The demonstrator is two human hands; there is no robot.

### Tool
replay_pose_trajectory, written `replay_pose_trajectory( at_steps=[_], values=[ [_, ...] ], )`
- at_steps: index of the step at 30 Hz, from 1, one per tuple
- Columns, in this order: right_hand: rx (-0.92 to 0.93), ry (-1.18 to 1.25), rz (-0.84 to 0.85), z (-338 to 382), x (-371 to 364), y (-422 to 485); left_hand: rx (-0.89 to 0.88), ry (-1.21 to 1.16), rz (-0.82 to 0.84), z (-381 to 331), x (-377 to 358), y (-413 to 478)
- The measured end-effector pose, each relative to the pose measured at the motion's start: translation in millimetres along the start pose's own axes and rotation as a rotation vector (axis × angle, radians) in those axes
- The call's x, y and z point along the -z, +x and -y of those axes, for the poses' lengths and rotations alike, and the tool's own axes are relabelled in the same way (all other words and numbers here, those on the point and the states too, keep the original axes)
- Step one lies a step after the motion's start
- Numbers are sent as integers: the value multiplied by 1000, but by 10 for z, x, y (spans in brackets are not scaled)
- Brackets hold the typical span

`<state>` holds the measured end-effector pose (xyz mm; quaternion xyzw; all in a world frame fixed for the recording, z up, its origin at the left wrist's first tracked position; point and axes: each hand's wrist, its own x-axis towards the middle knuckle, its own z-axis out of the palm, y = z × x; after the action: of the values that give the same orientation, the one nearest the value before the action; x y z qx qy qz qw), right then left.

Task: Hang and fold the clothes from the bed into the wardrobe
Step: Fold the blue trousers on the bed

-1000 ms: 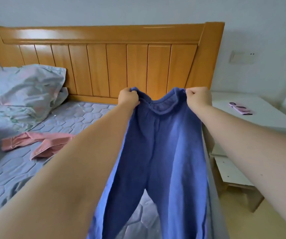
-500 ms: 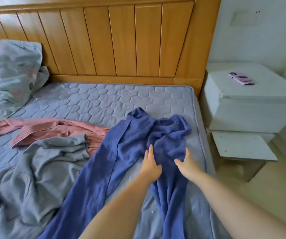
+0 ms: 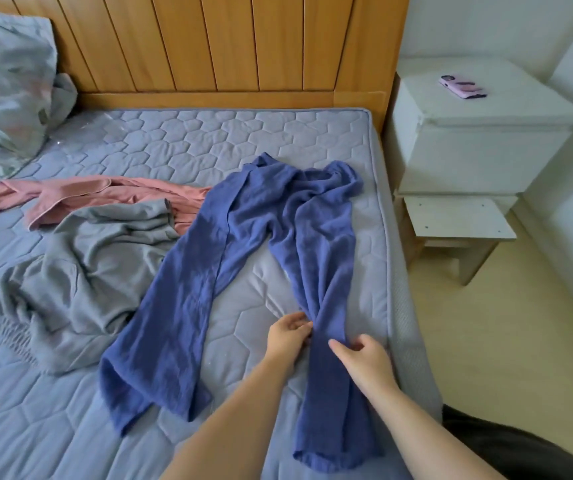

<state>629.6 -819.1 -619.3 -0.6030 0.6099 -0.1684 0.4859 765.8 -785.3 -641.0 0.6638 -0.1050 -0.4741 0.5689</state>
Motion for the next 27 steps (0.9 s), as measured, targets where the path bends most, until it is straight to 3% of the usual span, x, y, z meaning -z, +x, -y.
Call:
replay_pose_trajectory(
  at_steps=[3, 6, 8, 12, 17, 20, 22, 25, 27],
  values=[
    [96, -131, 33, -134, 59, -59, 72, 20, 9, 62, -44, -81],
    [-60, 293, -7, -116, 196, -79, 55, -53, -57, 105, -82, -185],
    [-192, 463, -143, -175, 303, -27, 17, -112, -115, 152, -102, -278],
    [-148, 140, -296, -322, 502, -21, 21, -65, -155, 301, -146, -480],
    [-85, -95, -124, -316, 516, -139, -2, 494, -31, 341, -215, -615],
    [16, -140, -34, -387, 491, -198, 187, 481, 153, 240, -211, -659],
    [6, 6, 3, -384, 497, -234, 345, 280, 246, 162, -175, -708],
    [-204, 560, 49, -330, 599, -235, 507, -116, 290, 144, -84, -756],
    [-332, 791, 8, -321, 689, -231, 566, -205, 284, 157, -40, -790]
  ],
)
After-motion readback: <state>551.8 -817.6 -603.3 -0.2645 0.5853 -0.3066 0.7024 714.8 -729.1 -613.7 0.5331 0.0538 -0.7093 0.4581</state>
